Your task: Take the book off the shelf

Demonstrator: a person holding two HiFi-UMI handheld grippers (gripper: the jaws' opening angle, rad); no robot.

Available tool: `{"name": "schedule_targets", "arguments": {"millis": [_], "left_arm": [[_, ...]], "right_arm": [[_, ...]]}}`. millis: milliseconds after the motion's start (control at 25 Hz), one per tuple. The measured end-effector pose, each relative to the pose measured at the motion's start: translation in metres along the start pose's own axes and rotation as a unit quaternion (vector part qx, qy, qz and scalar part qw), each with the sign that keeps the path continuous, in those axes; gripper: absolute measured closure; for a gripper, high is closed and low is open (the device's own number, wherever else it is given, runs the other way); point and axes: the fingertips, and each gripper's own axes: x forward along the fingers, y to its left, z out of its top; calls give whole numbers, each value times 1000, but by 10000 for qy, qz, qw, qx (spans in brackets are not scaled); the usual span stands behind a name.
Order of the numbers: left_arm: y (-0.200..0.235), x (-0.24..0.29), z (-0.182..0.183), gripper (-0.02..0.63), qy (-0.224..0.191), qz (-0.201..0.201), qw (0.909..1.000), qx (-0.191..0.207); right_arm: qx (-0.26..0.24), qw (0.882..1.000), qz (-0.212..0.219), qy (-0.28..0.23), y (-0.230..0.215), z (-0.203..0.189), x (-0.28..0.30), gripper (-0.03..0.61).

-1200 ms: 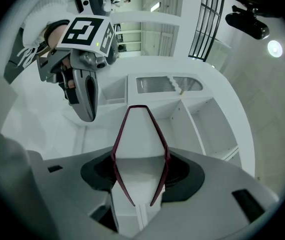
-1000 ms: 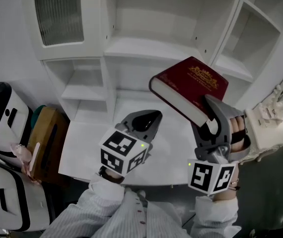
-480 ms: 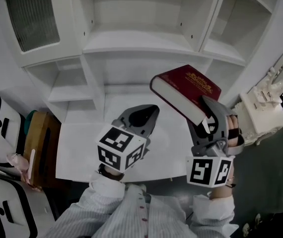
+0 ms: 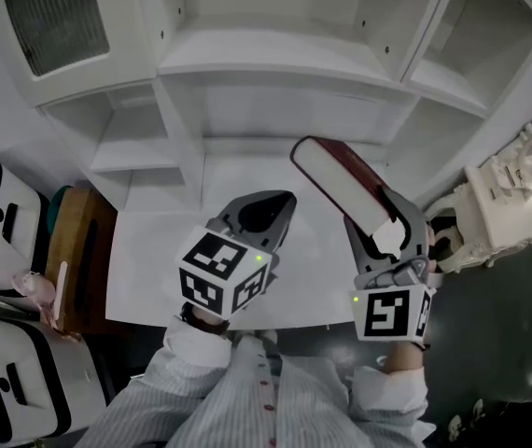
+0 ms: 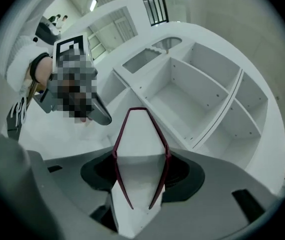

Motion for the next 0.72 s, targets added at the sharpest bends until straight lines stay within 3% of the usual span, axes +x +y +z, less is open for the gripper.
{"name": "schedule_targets", "arguments": {"millis": [400,720], "left_arm": [[19,-12,-32,604,328,249,9990,-158],[31,-23,-52,604,496,405,9975,-286]], "right_arm": [[1361,9879,411,-627,34,-2,16,353],[2761,9562,646,-723,54,-11,23,353]]}}
